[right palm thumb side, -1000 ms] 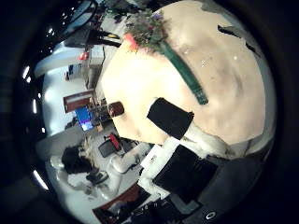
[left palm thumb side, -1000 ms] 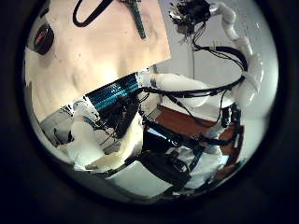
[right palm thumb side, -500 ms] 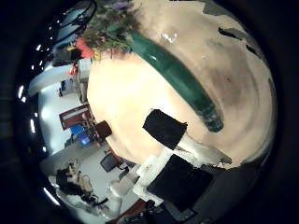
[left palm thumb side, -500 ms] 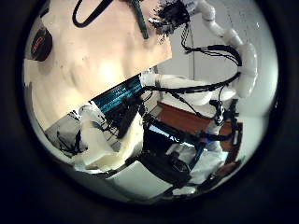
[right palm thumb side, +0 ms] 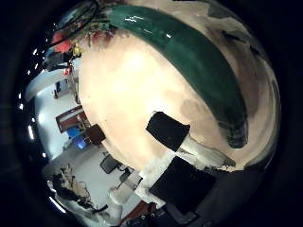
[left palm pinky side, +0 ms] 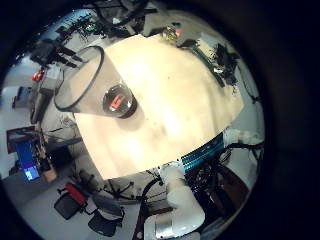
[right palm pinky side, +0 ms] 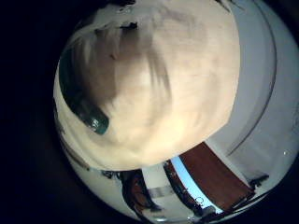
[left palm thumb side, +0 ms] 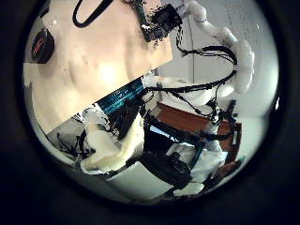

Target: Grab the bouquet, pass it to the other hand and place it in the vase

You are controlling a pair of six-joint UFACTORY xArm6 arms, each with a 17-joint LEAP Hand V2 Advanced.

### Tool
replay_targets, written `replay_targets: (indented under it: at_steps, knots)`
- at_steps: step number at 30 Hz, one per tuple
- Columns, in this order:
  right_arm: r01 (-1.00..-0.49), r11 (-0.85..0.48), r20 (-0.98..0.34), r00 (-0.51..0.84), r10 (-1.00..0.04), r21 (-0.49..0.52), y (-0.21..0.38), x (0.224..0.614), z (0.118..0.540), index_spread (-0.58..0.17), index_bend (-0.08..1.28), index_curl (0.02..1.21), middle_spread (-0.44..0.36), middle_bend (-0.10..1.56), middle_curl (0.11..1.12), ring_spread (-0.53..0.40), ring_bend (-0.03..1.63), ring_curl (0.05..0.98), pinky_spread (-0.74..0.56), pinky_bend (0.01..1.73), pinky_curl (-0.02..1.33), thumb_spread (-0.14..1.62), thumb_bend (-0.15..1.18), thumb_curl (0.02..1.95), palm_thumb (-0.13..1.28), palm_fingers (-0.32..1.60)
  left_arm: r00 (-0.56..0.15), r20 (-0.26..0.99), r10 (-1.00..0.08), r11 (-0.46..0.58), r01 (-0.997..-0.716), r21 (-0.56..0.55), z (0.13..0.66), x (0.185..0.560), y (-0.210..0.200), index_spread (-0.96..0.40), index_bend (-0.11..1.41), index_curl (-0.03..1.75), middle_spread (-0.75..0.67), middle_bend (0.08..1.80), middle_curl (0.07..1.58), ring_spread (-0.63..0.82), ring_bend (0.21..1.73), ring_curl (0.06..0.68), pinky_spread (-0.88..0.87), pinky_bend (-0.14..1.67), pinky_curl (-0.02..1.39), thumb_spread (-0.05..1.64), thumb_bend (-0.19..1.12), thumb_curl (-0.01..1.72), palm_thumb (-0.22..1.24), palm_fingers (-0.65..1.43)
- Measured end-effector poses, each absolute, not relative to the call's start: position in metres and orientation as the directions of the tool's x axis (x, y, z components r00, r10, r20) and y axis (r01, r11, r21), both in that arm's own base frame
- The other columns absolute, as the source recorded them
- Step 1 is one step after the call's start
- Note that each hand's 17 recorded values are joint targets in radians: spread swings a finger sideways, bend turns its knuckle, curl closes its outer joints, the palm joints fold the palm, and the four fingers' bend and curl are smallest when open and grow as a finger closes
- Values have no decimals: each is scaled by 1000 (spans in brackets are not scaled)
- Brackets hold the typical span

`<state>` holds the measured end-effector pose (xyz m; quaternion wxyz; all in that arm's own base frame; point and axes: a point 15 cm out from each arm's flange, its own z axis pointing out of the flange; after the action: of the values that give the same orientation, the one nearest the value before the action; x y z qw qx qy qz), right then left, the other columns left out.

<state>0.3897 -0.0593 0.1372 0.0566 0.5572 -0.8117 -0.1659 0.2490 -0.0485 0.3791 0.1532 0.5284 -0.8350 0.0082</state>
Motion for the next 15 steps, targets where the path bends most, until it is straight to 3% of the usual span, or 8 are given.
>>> replay_targets:
  at_steps: [15]
  knots:
    - [-872,317,-84,-372,-925,373,-56,385,119,-187,199,415,-17,595,471,-153,1087,256,52,891,-11,1084,-13,391,498,522,-389,253,-886,434,-889,150,382,246,-41,-24,193,393,417,181,286,577,462,209,547,188,275,1113,-22,322,346,83]
